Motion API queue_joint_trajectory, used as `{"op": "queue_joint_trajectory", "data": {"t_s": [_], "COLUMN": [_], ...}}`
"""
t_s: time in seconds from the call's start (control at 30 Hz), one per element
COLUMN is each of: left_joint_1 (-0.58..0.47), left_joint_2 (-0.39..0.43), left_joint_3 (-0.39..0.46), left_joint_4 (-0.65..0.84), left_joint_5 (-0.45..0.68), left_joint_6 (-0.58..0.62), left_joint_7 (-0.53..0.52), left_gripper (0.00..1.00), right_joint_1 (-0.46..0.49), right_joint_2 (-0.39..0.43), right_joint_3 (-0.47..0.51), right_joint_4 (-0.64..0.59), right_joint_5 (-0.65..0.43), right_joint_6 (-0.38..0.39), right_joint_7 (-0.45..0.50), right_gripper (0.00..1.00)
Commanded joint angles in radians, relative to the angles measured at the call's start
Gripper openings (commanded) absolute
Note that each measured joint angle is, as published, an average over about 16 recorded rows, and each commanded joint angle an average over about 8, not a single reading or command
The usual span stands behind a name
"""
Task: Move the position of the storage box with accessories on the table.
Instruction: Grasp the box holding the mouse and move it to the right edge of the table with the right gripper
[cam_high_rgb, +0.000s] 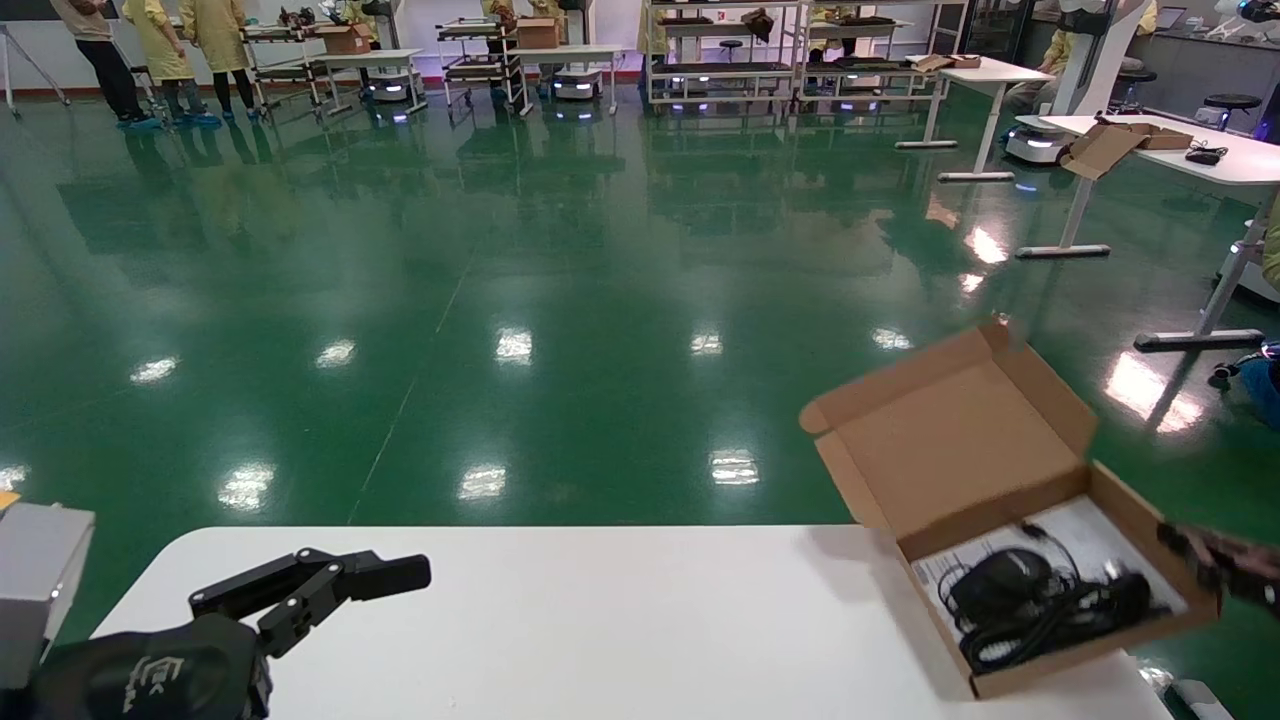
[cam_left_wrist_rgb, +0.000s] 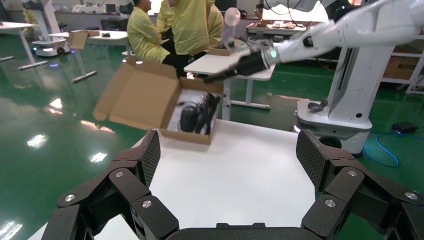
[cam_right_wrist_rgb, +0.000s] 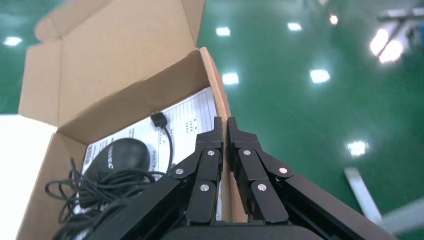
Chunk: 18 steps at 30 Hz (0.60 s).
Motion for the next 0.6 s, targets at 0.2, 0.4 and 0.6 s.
{"op": "queue_joint_trajectory", "data": {"t_s": [0.2, 0.4, 0.6], "left_joint_1": [0.000, 0.000, 0.000], "left_joint_2": [0.000, 0.000, 0.000], "left_joint_3": [0.000, 0.000, 0.000], "left_joint_4": [0.000, 0.000, 0.000], "left_joint_5": [0.000, 0.000, 0.000], "left_joint_6": [0.000, 0.000, 0.000], "left_joint_7": [0.000, 0.000, 0.000], "left_gripper": [1.00, 1.00, 1.00], "right_joint_1": [-0.111, -0.155, -0.170], "right_joint_2": [-0.017, -0.036, -0.051], "right_joint_3": [0.046, 0.065, 0.068], "right_joint_4": [-0.003, 0.008, 0.017], "right_joint_5": [0.066, 0.094, 0.097], "right_joint_6": [0.061, 0.099, 0.131], "right_joint_7": [-0.048, -0.075, -0.096], "right_gripper": [0.00, 0.00, 0.00]}}
